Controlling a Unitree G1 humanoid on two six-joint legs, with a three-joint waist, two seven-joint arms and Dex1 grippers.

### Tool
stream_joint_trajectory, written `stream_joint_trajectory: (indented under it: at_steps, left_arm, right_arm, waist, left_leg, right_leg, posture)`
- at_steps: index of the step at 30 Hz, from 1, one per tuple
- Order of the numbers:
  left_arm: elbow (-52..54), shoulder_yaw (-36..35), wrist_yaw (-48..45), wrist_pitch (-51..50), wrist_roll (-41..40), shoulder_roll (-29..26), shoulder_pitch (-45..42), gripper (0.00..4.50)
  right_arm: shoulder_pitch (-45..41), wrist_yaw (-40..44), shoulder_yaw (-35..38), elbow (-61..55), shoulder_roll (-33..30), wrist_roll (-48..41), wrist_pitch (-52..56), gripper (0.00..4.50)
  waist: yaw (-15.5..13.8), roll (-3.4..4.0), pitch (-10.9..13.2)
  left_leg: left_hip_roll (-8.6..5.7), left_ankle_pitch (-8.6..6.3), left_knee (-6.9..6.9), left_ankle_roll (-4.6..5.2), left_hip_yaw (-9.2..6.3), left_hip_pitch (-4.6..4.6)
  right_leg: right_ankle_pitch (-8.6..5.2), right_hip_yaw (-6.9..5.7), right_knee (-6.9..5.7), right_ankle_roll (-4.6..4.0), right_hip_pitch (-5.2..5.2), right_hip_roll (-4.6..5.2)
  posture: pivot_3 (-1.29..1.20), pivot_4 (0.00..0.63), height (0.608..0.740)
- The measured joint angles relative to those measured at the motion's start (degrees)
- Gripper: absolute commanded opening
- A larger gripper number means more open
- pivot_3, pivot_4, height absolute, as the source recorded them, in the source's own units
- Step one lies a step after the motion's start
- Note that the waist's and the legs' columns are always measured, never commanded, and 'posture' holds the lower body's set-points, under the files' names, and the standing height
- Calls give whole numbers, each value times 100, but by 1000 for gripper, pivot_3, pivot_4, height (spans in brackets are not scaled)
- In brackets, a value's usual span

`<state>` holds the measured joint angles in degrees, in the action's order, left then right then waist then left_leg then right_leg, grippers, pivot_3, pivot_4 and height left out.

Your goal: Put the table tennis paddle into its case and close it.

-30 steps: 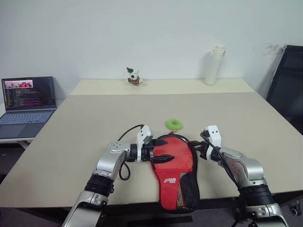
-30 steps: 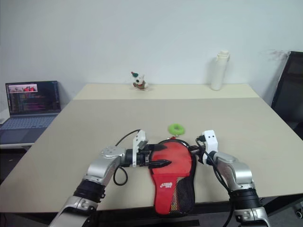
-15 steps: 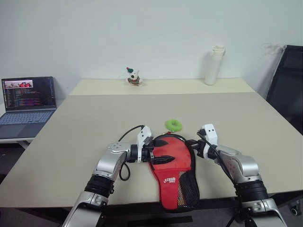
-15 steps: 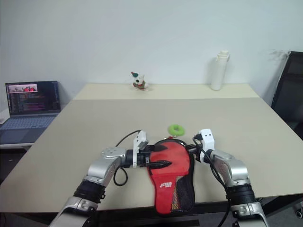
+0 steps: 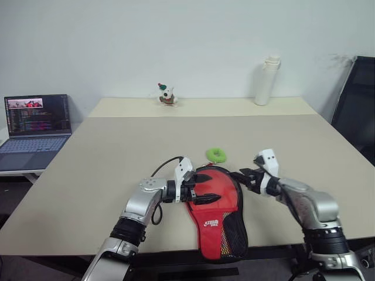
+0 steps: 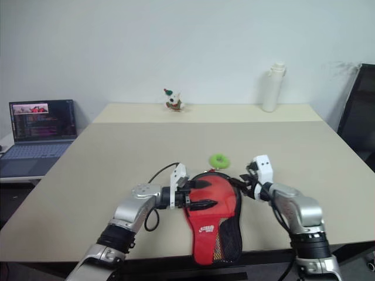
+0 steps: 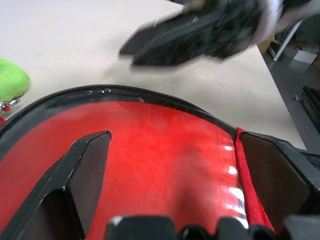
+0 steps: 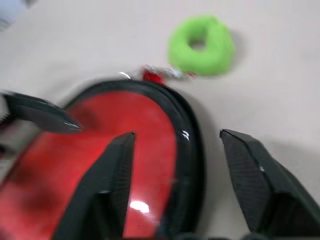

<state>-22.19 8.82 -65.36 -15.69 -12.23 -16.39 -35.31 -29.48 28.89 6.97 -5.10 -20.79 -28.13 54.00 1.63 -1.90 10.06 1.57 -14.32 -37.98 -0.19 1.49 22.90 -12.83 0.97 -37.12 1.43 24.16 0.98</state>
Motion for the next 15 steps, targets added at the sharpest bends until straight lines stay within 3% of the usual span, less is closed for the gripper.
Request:
stream_joint_trajectory:
  at_steps: [5, 8, 11, 15]
  left_arm:
    - [-431, 60, 147, 254, 107, 202, -159, 4500]
    - [-638, 86, 223, 381, 165, 251, -183, 4500]
    - [-798, 87, 304, 490, 228, 300, -290, 4500]
    - [-895, 91, 355, 570, 250, 342, -318, 4500]
  right_arm:
    - [-785, 36, 171, 475, -84, -71, -34, 2761]
    - [-1115, 78, 30, 960, -30, 43, -270, 3359]
    - [-1780, 40, -255, 2202, 237, 477, -813, 4386]
    - [-2630, -27, -541, 3915, 628, 1049, -1959, 4386]
  waist:
    - [21, 1, 0]
    - [18, 1, 0]
    - [35, 3, 1]
    - [22, 3, 1]
  left_leg:
    - [0, 0, 0, 0, 6, -5]
    - [2, 0, 4, 1, 10, 0]
    - [0, 0, 3, 1, 17, -1]
    - [2, 0, 5, 1, 18, 3]
  right_leg:
    - [-4, 0, -3, 6, 0, -6]
    - [2, -3, 2, -5, 1, -6]
    - [12, 5, -1, -19, 5, -6]
    - [13, -2, 2, -22, 5, -5]
  posture:
    - [0, 150, 740]
    - [0, 150, 740]
    - [0, 150, 740]
    - [0, 150, 740]
